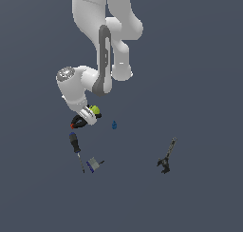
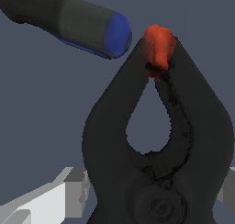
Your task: Pick up a designated object from a clutter of objects.
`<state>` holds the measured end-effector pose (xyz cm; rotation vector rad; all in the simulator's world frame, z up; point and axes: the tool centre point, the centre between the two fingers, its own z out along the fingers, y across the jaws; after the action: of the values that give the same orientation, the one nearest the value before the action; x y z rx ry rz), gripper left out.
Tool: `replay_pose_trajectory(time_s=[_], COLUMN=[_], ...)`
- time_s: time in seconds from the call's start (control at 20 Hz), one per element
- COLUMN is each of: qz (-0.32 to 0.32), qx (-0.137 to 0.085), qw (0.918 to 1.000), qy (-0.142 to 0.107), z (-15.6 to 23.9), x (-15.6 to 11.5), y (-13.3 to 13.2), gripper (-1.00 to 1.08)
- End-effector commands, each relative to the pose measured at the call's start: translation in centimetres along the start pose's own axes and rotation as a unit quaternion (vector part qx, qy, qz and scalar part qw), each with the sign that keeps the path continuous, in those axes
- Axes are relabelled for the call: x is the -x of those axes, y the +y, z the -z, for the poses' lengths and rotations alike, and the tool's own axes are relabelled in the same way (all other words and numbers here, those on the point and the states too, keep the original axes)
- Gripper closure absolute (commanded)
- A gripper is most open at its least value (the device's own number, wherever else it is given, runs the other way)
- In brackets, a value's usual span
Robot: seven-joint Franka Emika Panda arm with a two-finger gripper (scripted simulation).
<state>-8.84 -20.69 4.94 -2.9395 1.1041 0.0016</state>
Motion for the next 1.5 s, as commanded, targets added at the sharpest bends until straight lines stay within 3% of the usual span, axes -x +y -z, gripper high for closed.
replay_pose_trajectory(time_s=[0.0,0.7,1.45], qz=[0.001,0.000,0.000], qx=[-0.001,0.001,0.002], qw=[1.0000,1.0000,1.0000], qy=[0.001,0.002,0.003], z=[1.3,10.7,23.4], x=[0.8,6.8,14.6], y=[-1.2,-9.4,-20.4], gripper=[1.08,1.08,1.08])
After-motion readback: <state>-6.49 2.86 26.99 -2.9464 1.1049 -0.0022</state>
